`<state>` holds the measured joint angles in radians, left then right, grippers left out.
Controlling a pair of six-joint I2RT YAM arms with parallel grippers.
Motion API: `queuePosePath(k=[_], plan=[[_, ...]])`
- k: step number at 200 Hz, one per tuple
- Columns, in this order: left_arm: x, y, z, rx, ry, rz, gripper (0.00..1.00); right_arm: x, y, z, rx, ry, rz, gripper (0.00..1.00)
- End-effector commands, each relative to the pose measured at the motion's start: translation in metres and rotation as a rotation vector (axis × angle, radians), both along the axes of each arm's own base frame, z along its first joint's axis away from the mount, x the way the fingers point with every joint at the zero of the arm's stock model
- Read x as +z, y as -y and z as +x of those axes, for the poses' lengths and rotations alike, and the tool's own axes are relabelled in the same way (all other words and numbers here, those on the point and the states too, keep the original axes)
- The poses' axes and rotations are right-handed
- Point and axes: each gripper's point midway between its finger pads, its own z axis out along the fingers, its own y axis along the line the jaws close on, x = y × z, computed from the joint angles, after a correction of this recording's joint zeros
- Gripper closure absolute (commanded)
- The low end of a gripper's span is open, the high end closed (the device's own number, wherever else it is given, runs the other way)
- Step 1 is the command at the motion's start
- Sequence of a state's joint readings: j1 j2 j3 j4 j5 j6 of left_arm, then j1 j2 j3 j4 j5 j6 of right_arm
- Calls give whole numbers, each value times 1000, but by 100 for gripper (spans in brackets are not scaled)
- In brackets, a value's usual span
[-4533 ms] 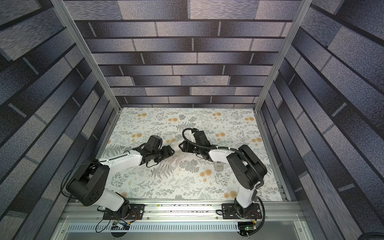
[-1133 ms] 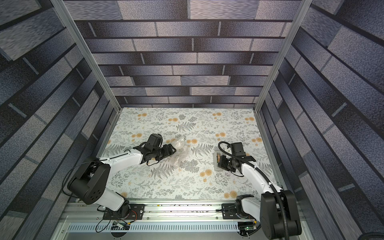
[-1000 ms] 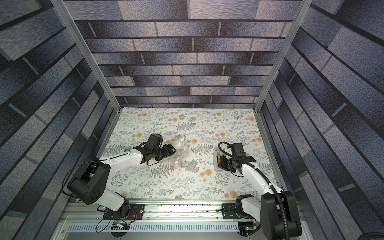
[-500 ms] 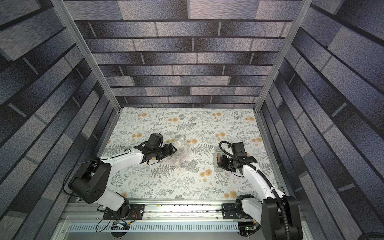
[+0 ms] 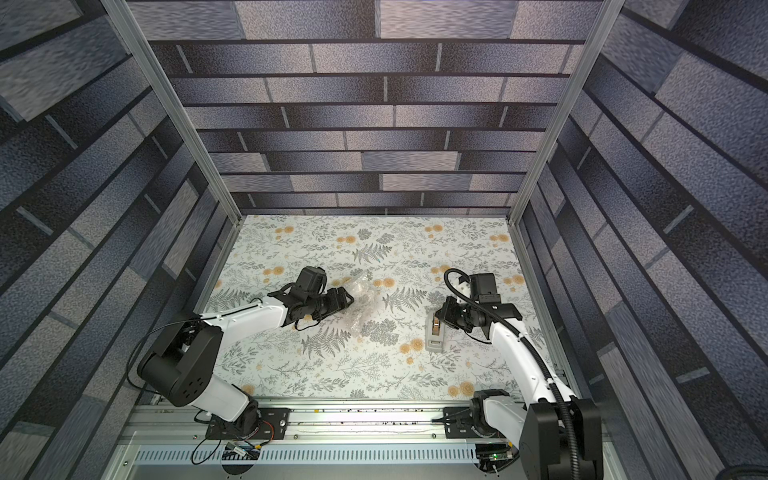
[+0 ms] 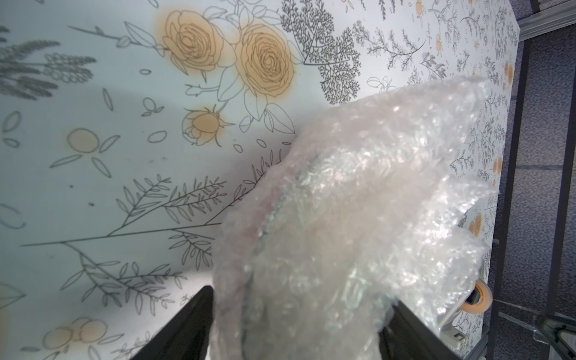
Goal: Wrap bowls in bubble wrap
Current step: Tear off the tape using the Tape Cutter.
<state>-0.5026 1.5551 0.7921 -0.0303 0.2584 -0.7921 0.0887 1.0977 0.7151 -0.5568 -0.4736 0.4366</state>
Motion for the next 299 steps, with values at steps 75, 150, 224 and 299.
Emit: queuePosePath(k=[75,150,224,299], plan=[[5,5,4,-21,21,-3,19,35,-10,9,18,37,124,100],[5,12,10,-39,18,-8,19,5,-7,-77,14,-188,124,100],[6,15,11,-44,21,-9,19,-22,-1,-100,-10,-322,28,100],[2,17,12,-50,18,-17,19,-42,0,-114,4,-398,-113,100]])
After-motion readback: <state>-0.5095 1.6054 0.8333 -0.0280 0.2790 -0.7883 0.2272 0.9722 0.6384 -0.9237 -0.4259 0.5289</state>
